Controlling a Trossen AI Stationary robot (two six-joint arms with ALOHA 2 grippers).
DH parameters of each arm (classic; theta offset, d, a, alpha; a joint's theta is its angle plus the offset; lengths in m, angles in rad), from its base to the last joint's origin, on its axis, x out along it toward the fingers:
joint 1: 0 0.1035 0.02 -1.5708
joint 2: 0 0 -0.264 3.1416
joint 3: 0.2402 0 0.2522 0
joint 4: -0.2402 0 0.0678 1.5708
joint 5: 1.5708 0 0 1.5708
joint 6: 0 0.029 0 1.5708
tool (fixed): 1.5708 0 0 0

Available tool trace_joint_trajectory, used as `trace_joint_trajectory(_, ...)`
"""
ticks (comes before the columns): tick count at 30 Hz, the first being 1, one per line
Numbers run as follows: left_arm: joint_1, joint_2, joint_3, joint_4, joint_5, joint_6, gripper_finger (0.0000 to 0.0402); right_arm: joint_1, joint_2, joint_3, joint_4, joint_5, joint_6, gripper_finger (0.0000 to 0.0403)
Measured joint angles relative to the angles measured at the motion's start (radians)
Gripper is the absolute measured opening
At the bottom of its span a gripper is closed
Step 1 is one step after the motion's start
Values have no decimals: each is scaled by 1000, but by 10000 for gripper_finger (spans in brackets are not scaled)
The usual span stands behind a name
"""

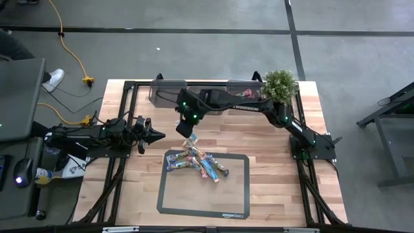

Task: Pick and place Granola Bars by type
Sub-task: Put the yellow granola bar into the center black bin

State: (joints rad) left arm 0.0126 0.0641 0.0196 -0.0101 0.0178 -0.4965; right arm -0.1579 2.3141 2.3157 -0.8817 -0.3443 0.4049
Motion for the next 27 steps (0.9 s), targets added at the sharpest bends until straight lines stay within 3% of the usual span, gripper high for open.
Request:
trace_joint_trajectory(6,0,0,0,0,1,0,1,-22,-1,0,154,-216,-14,71)
trace_joint_trajectory(16,0,0,0,0,0,0,1,-55,-1,-1,390,-379,14,71)
trace_joint_trajectory(27,0,0,0,0,-2,1,1,-118,-19,-1,771,-509,127,71)
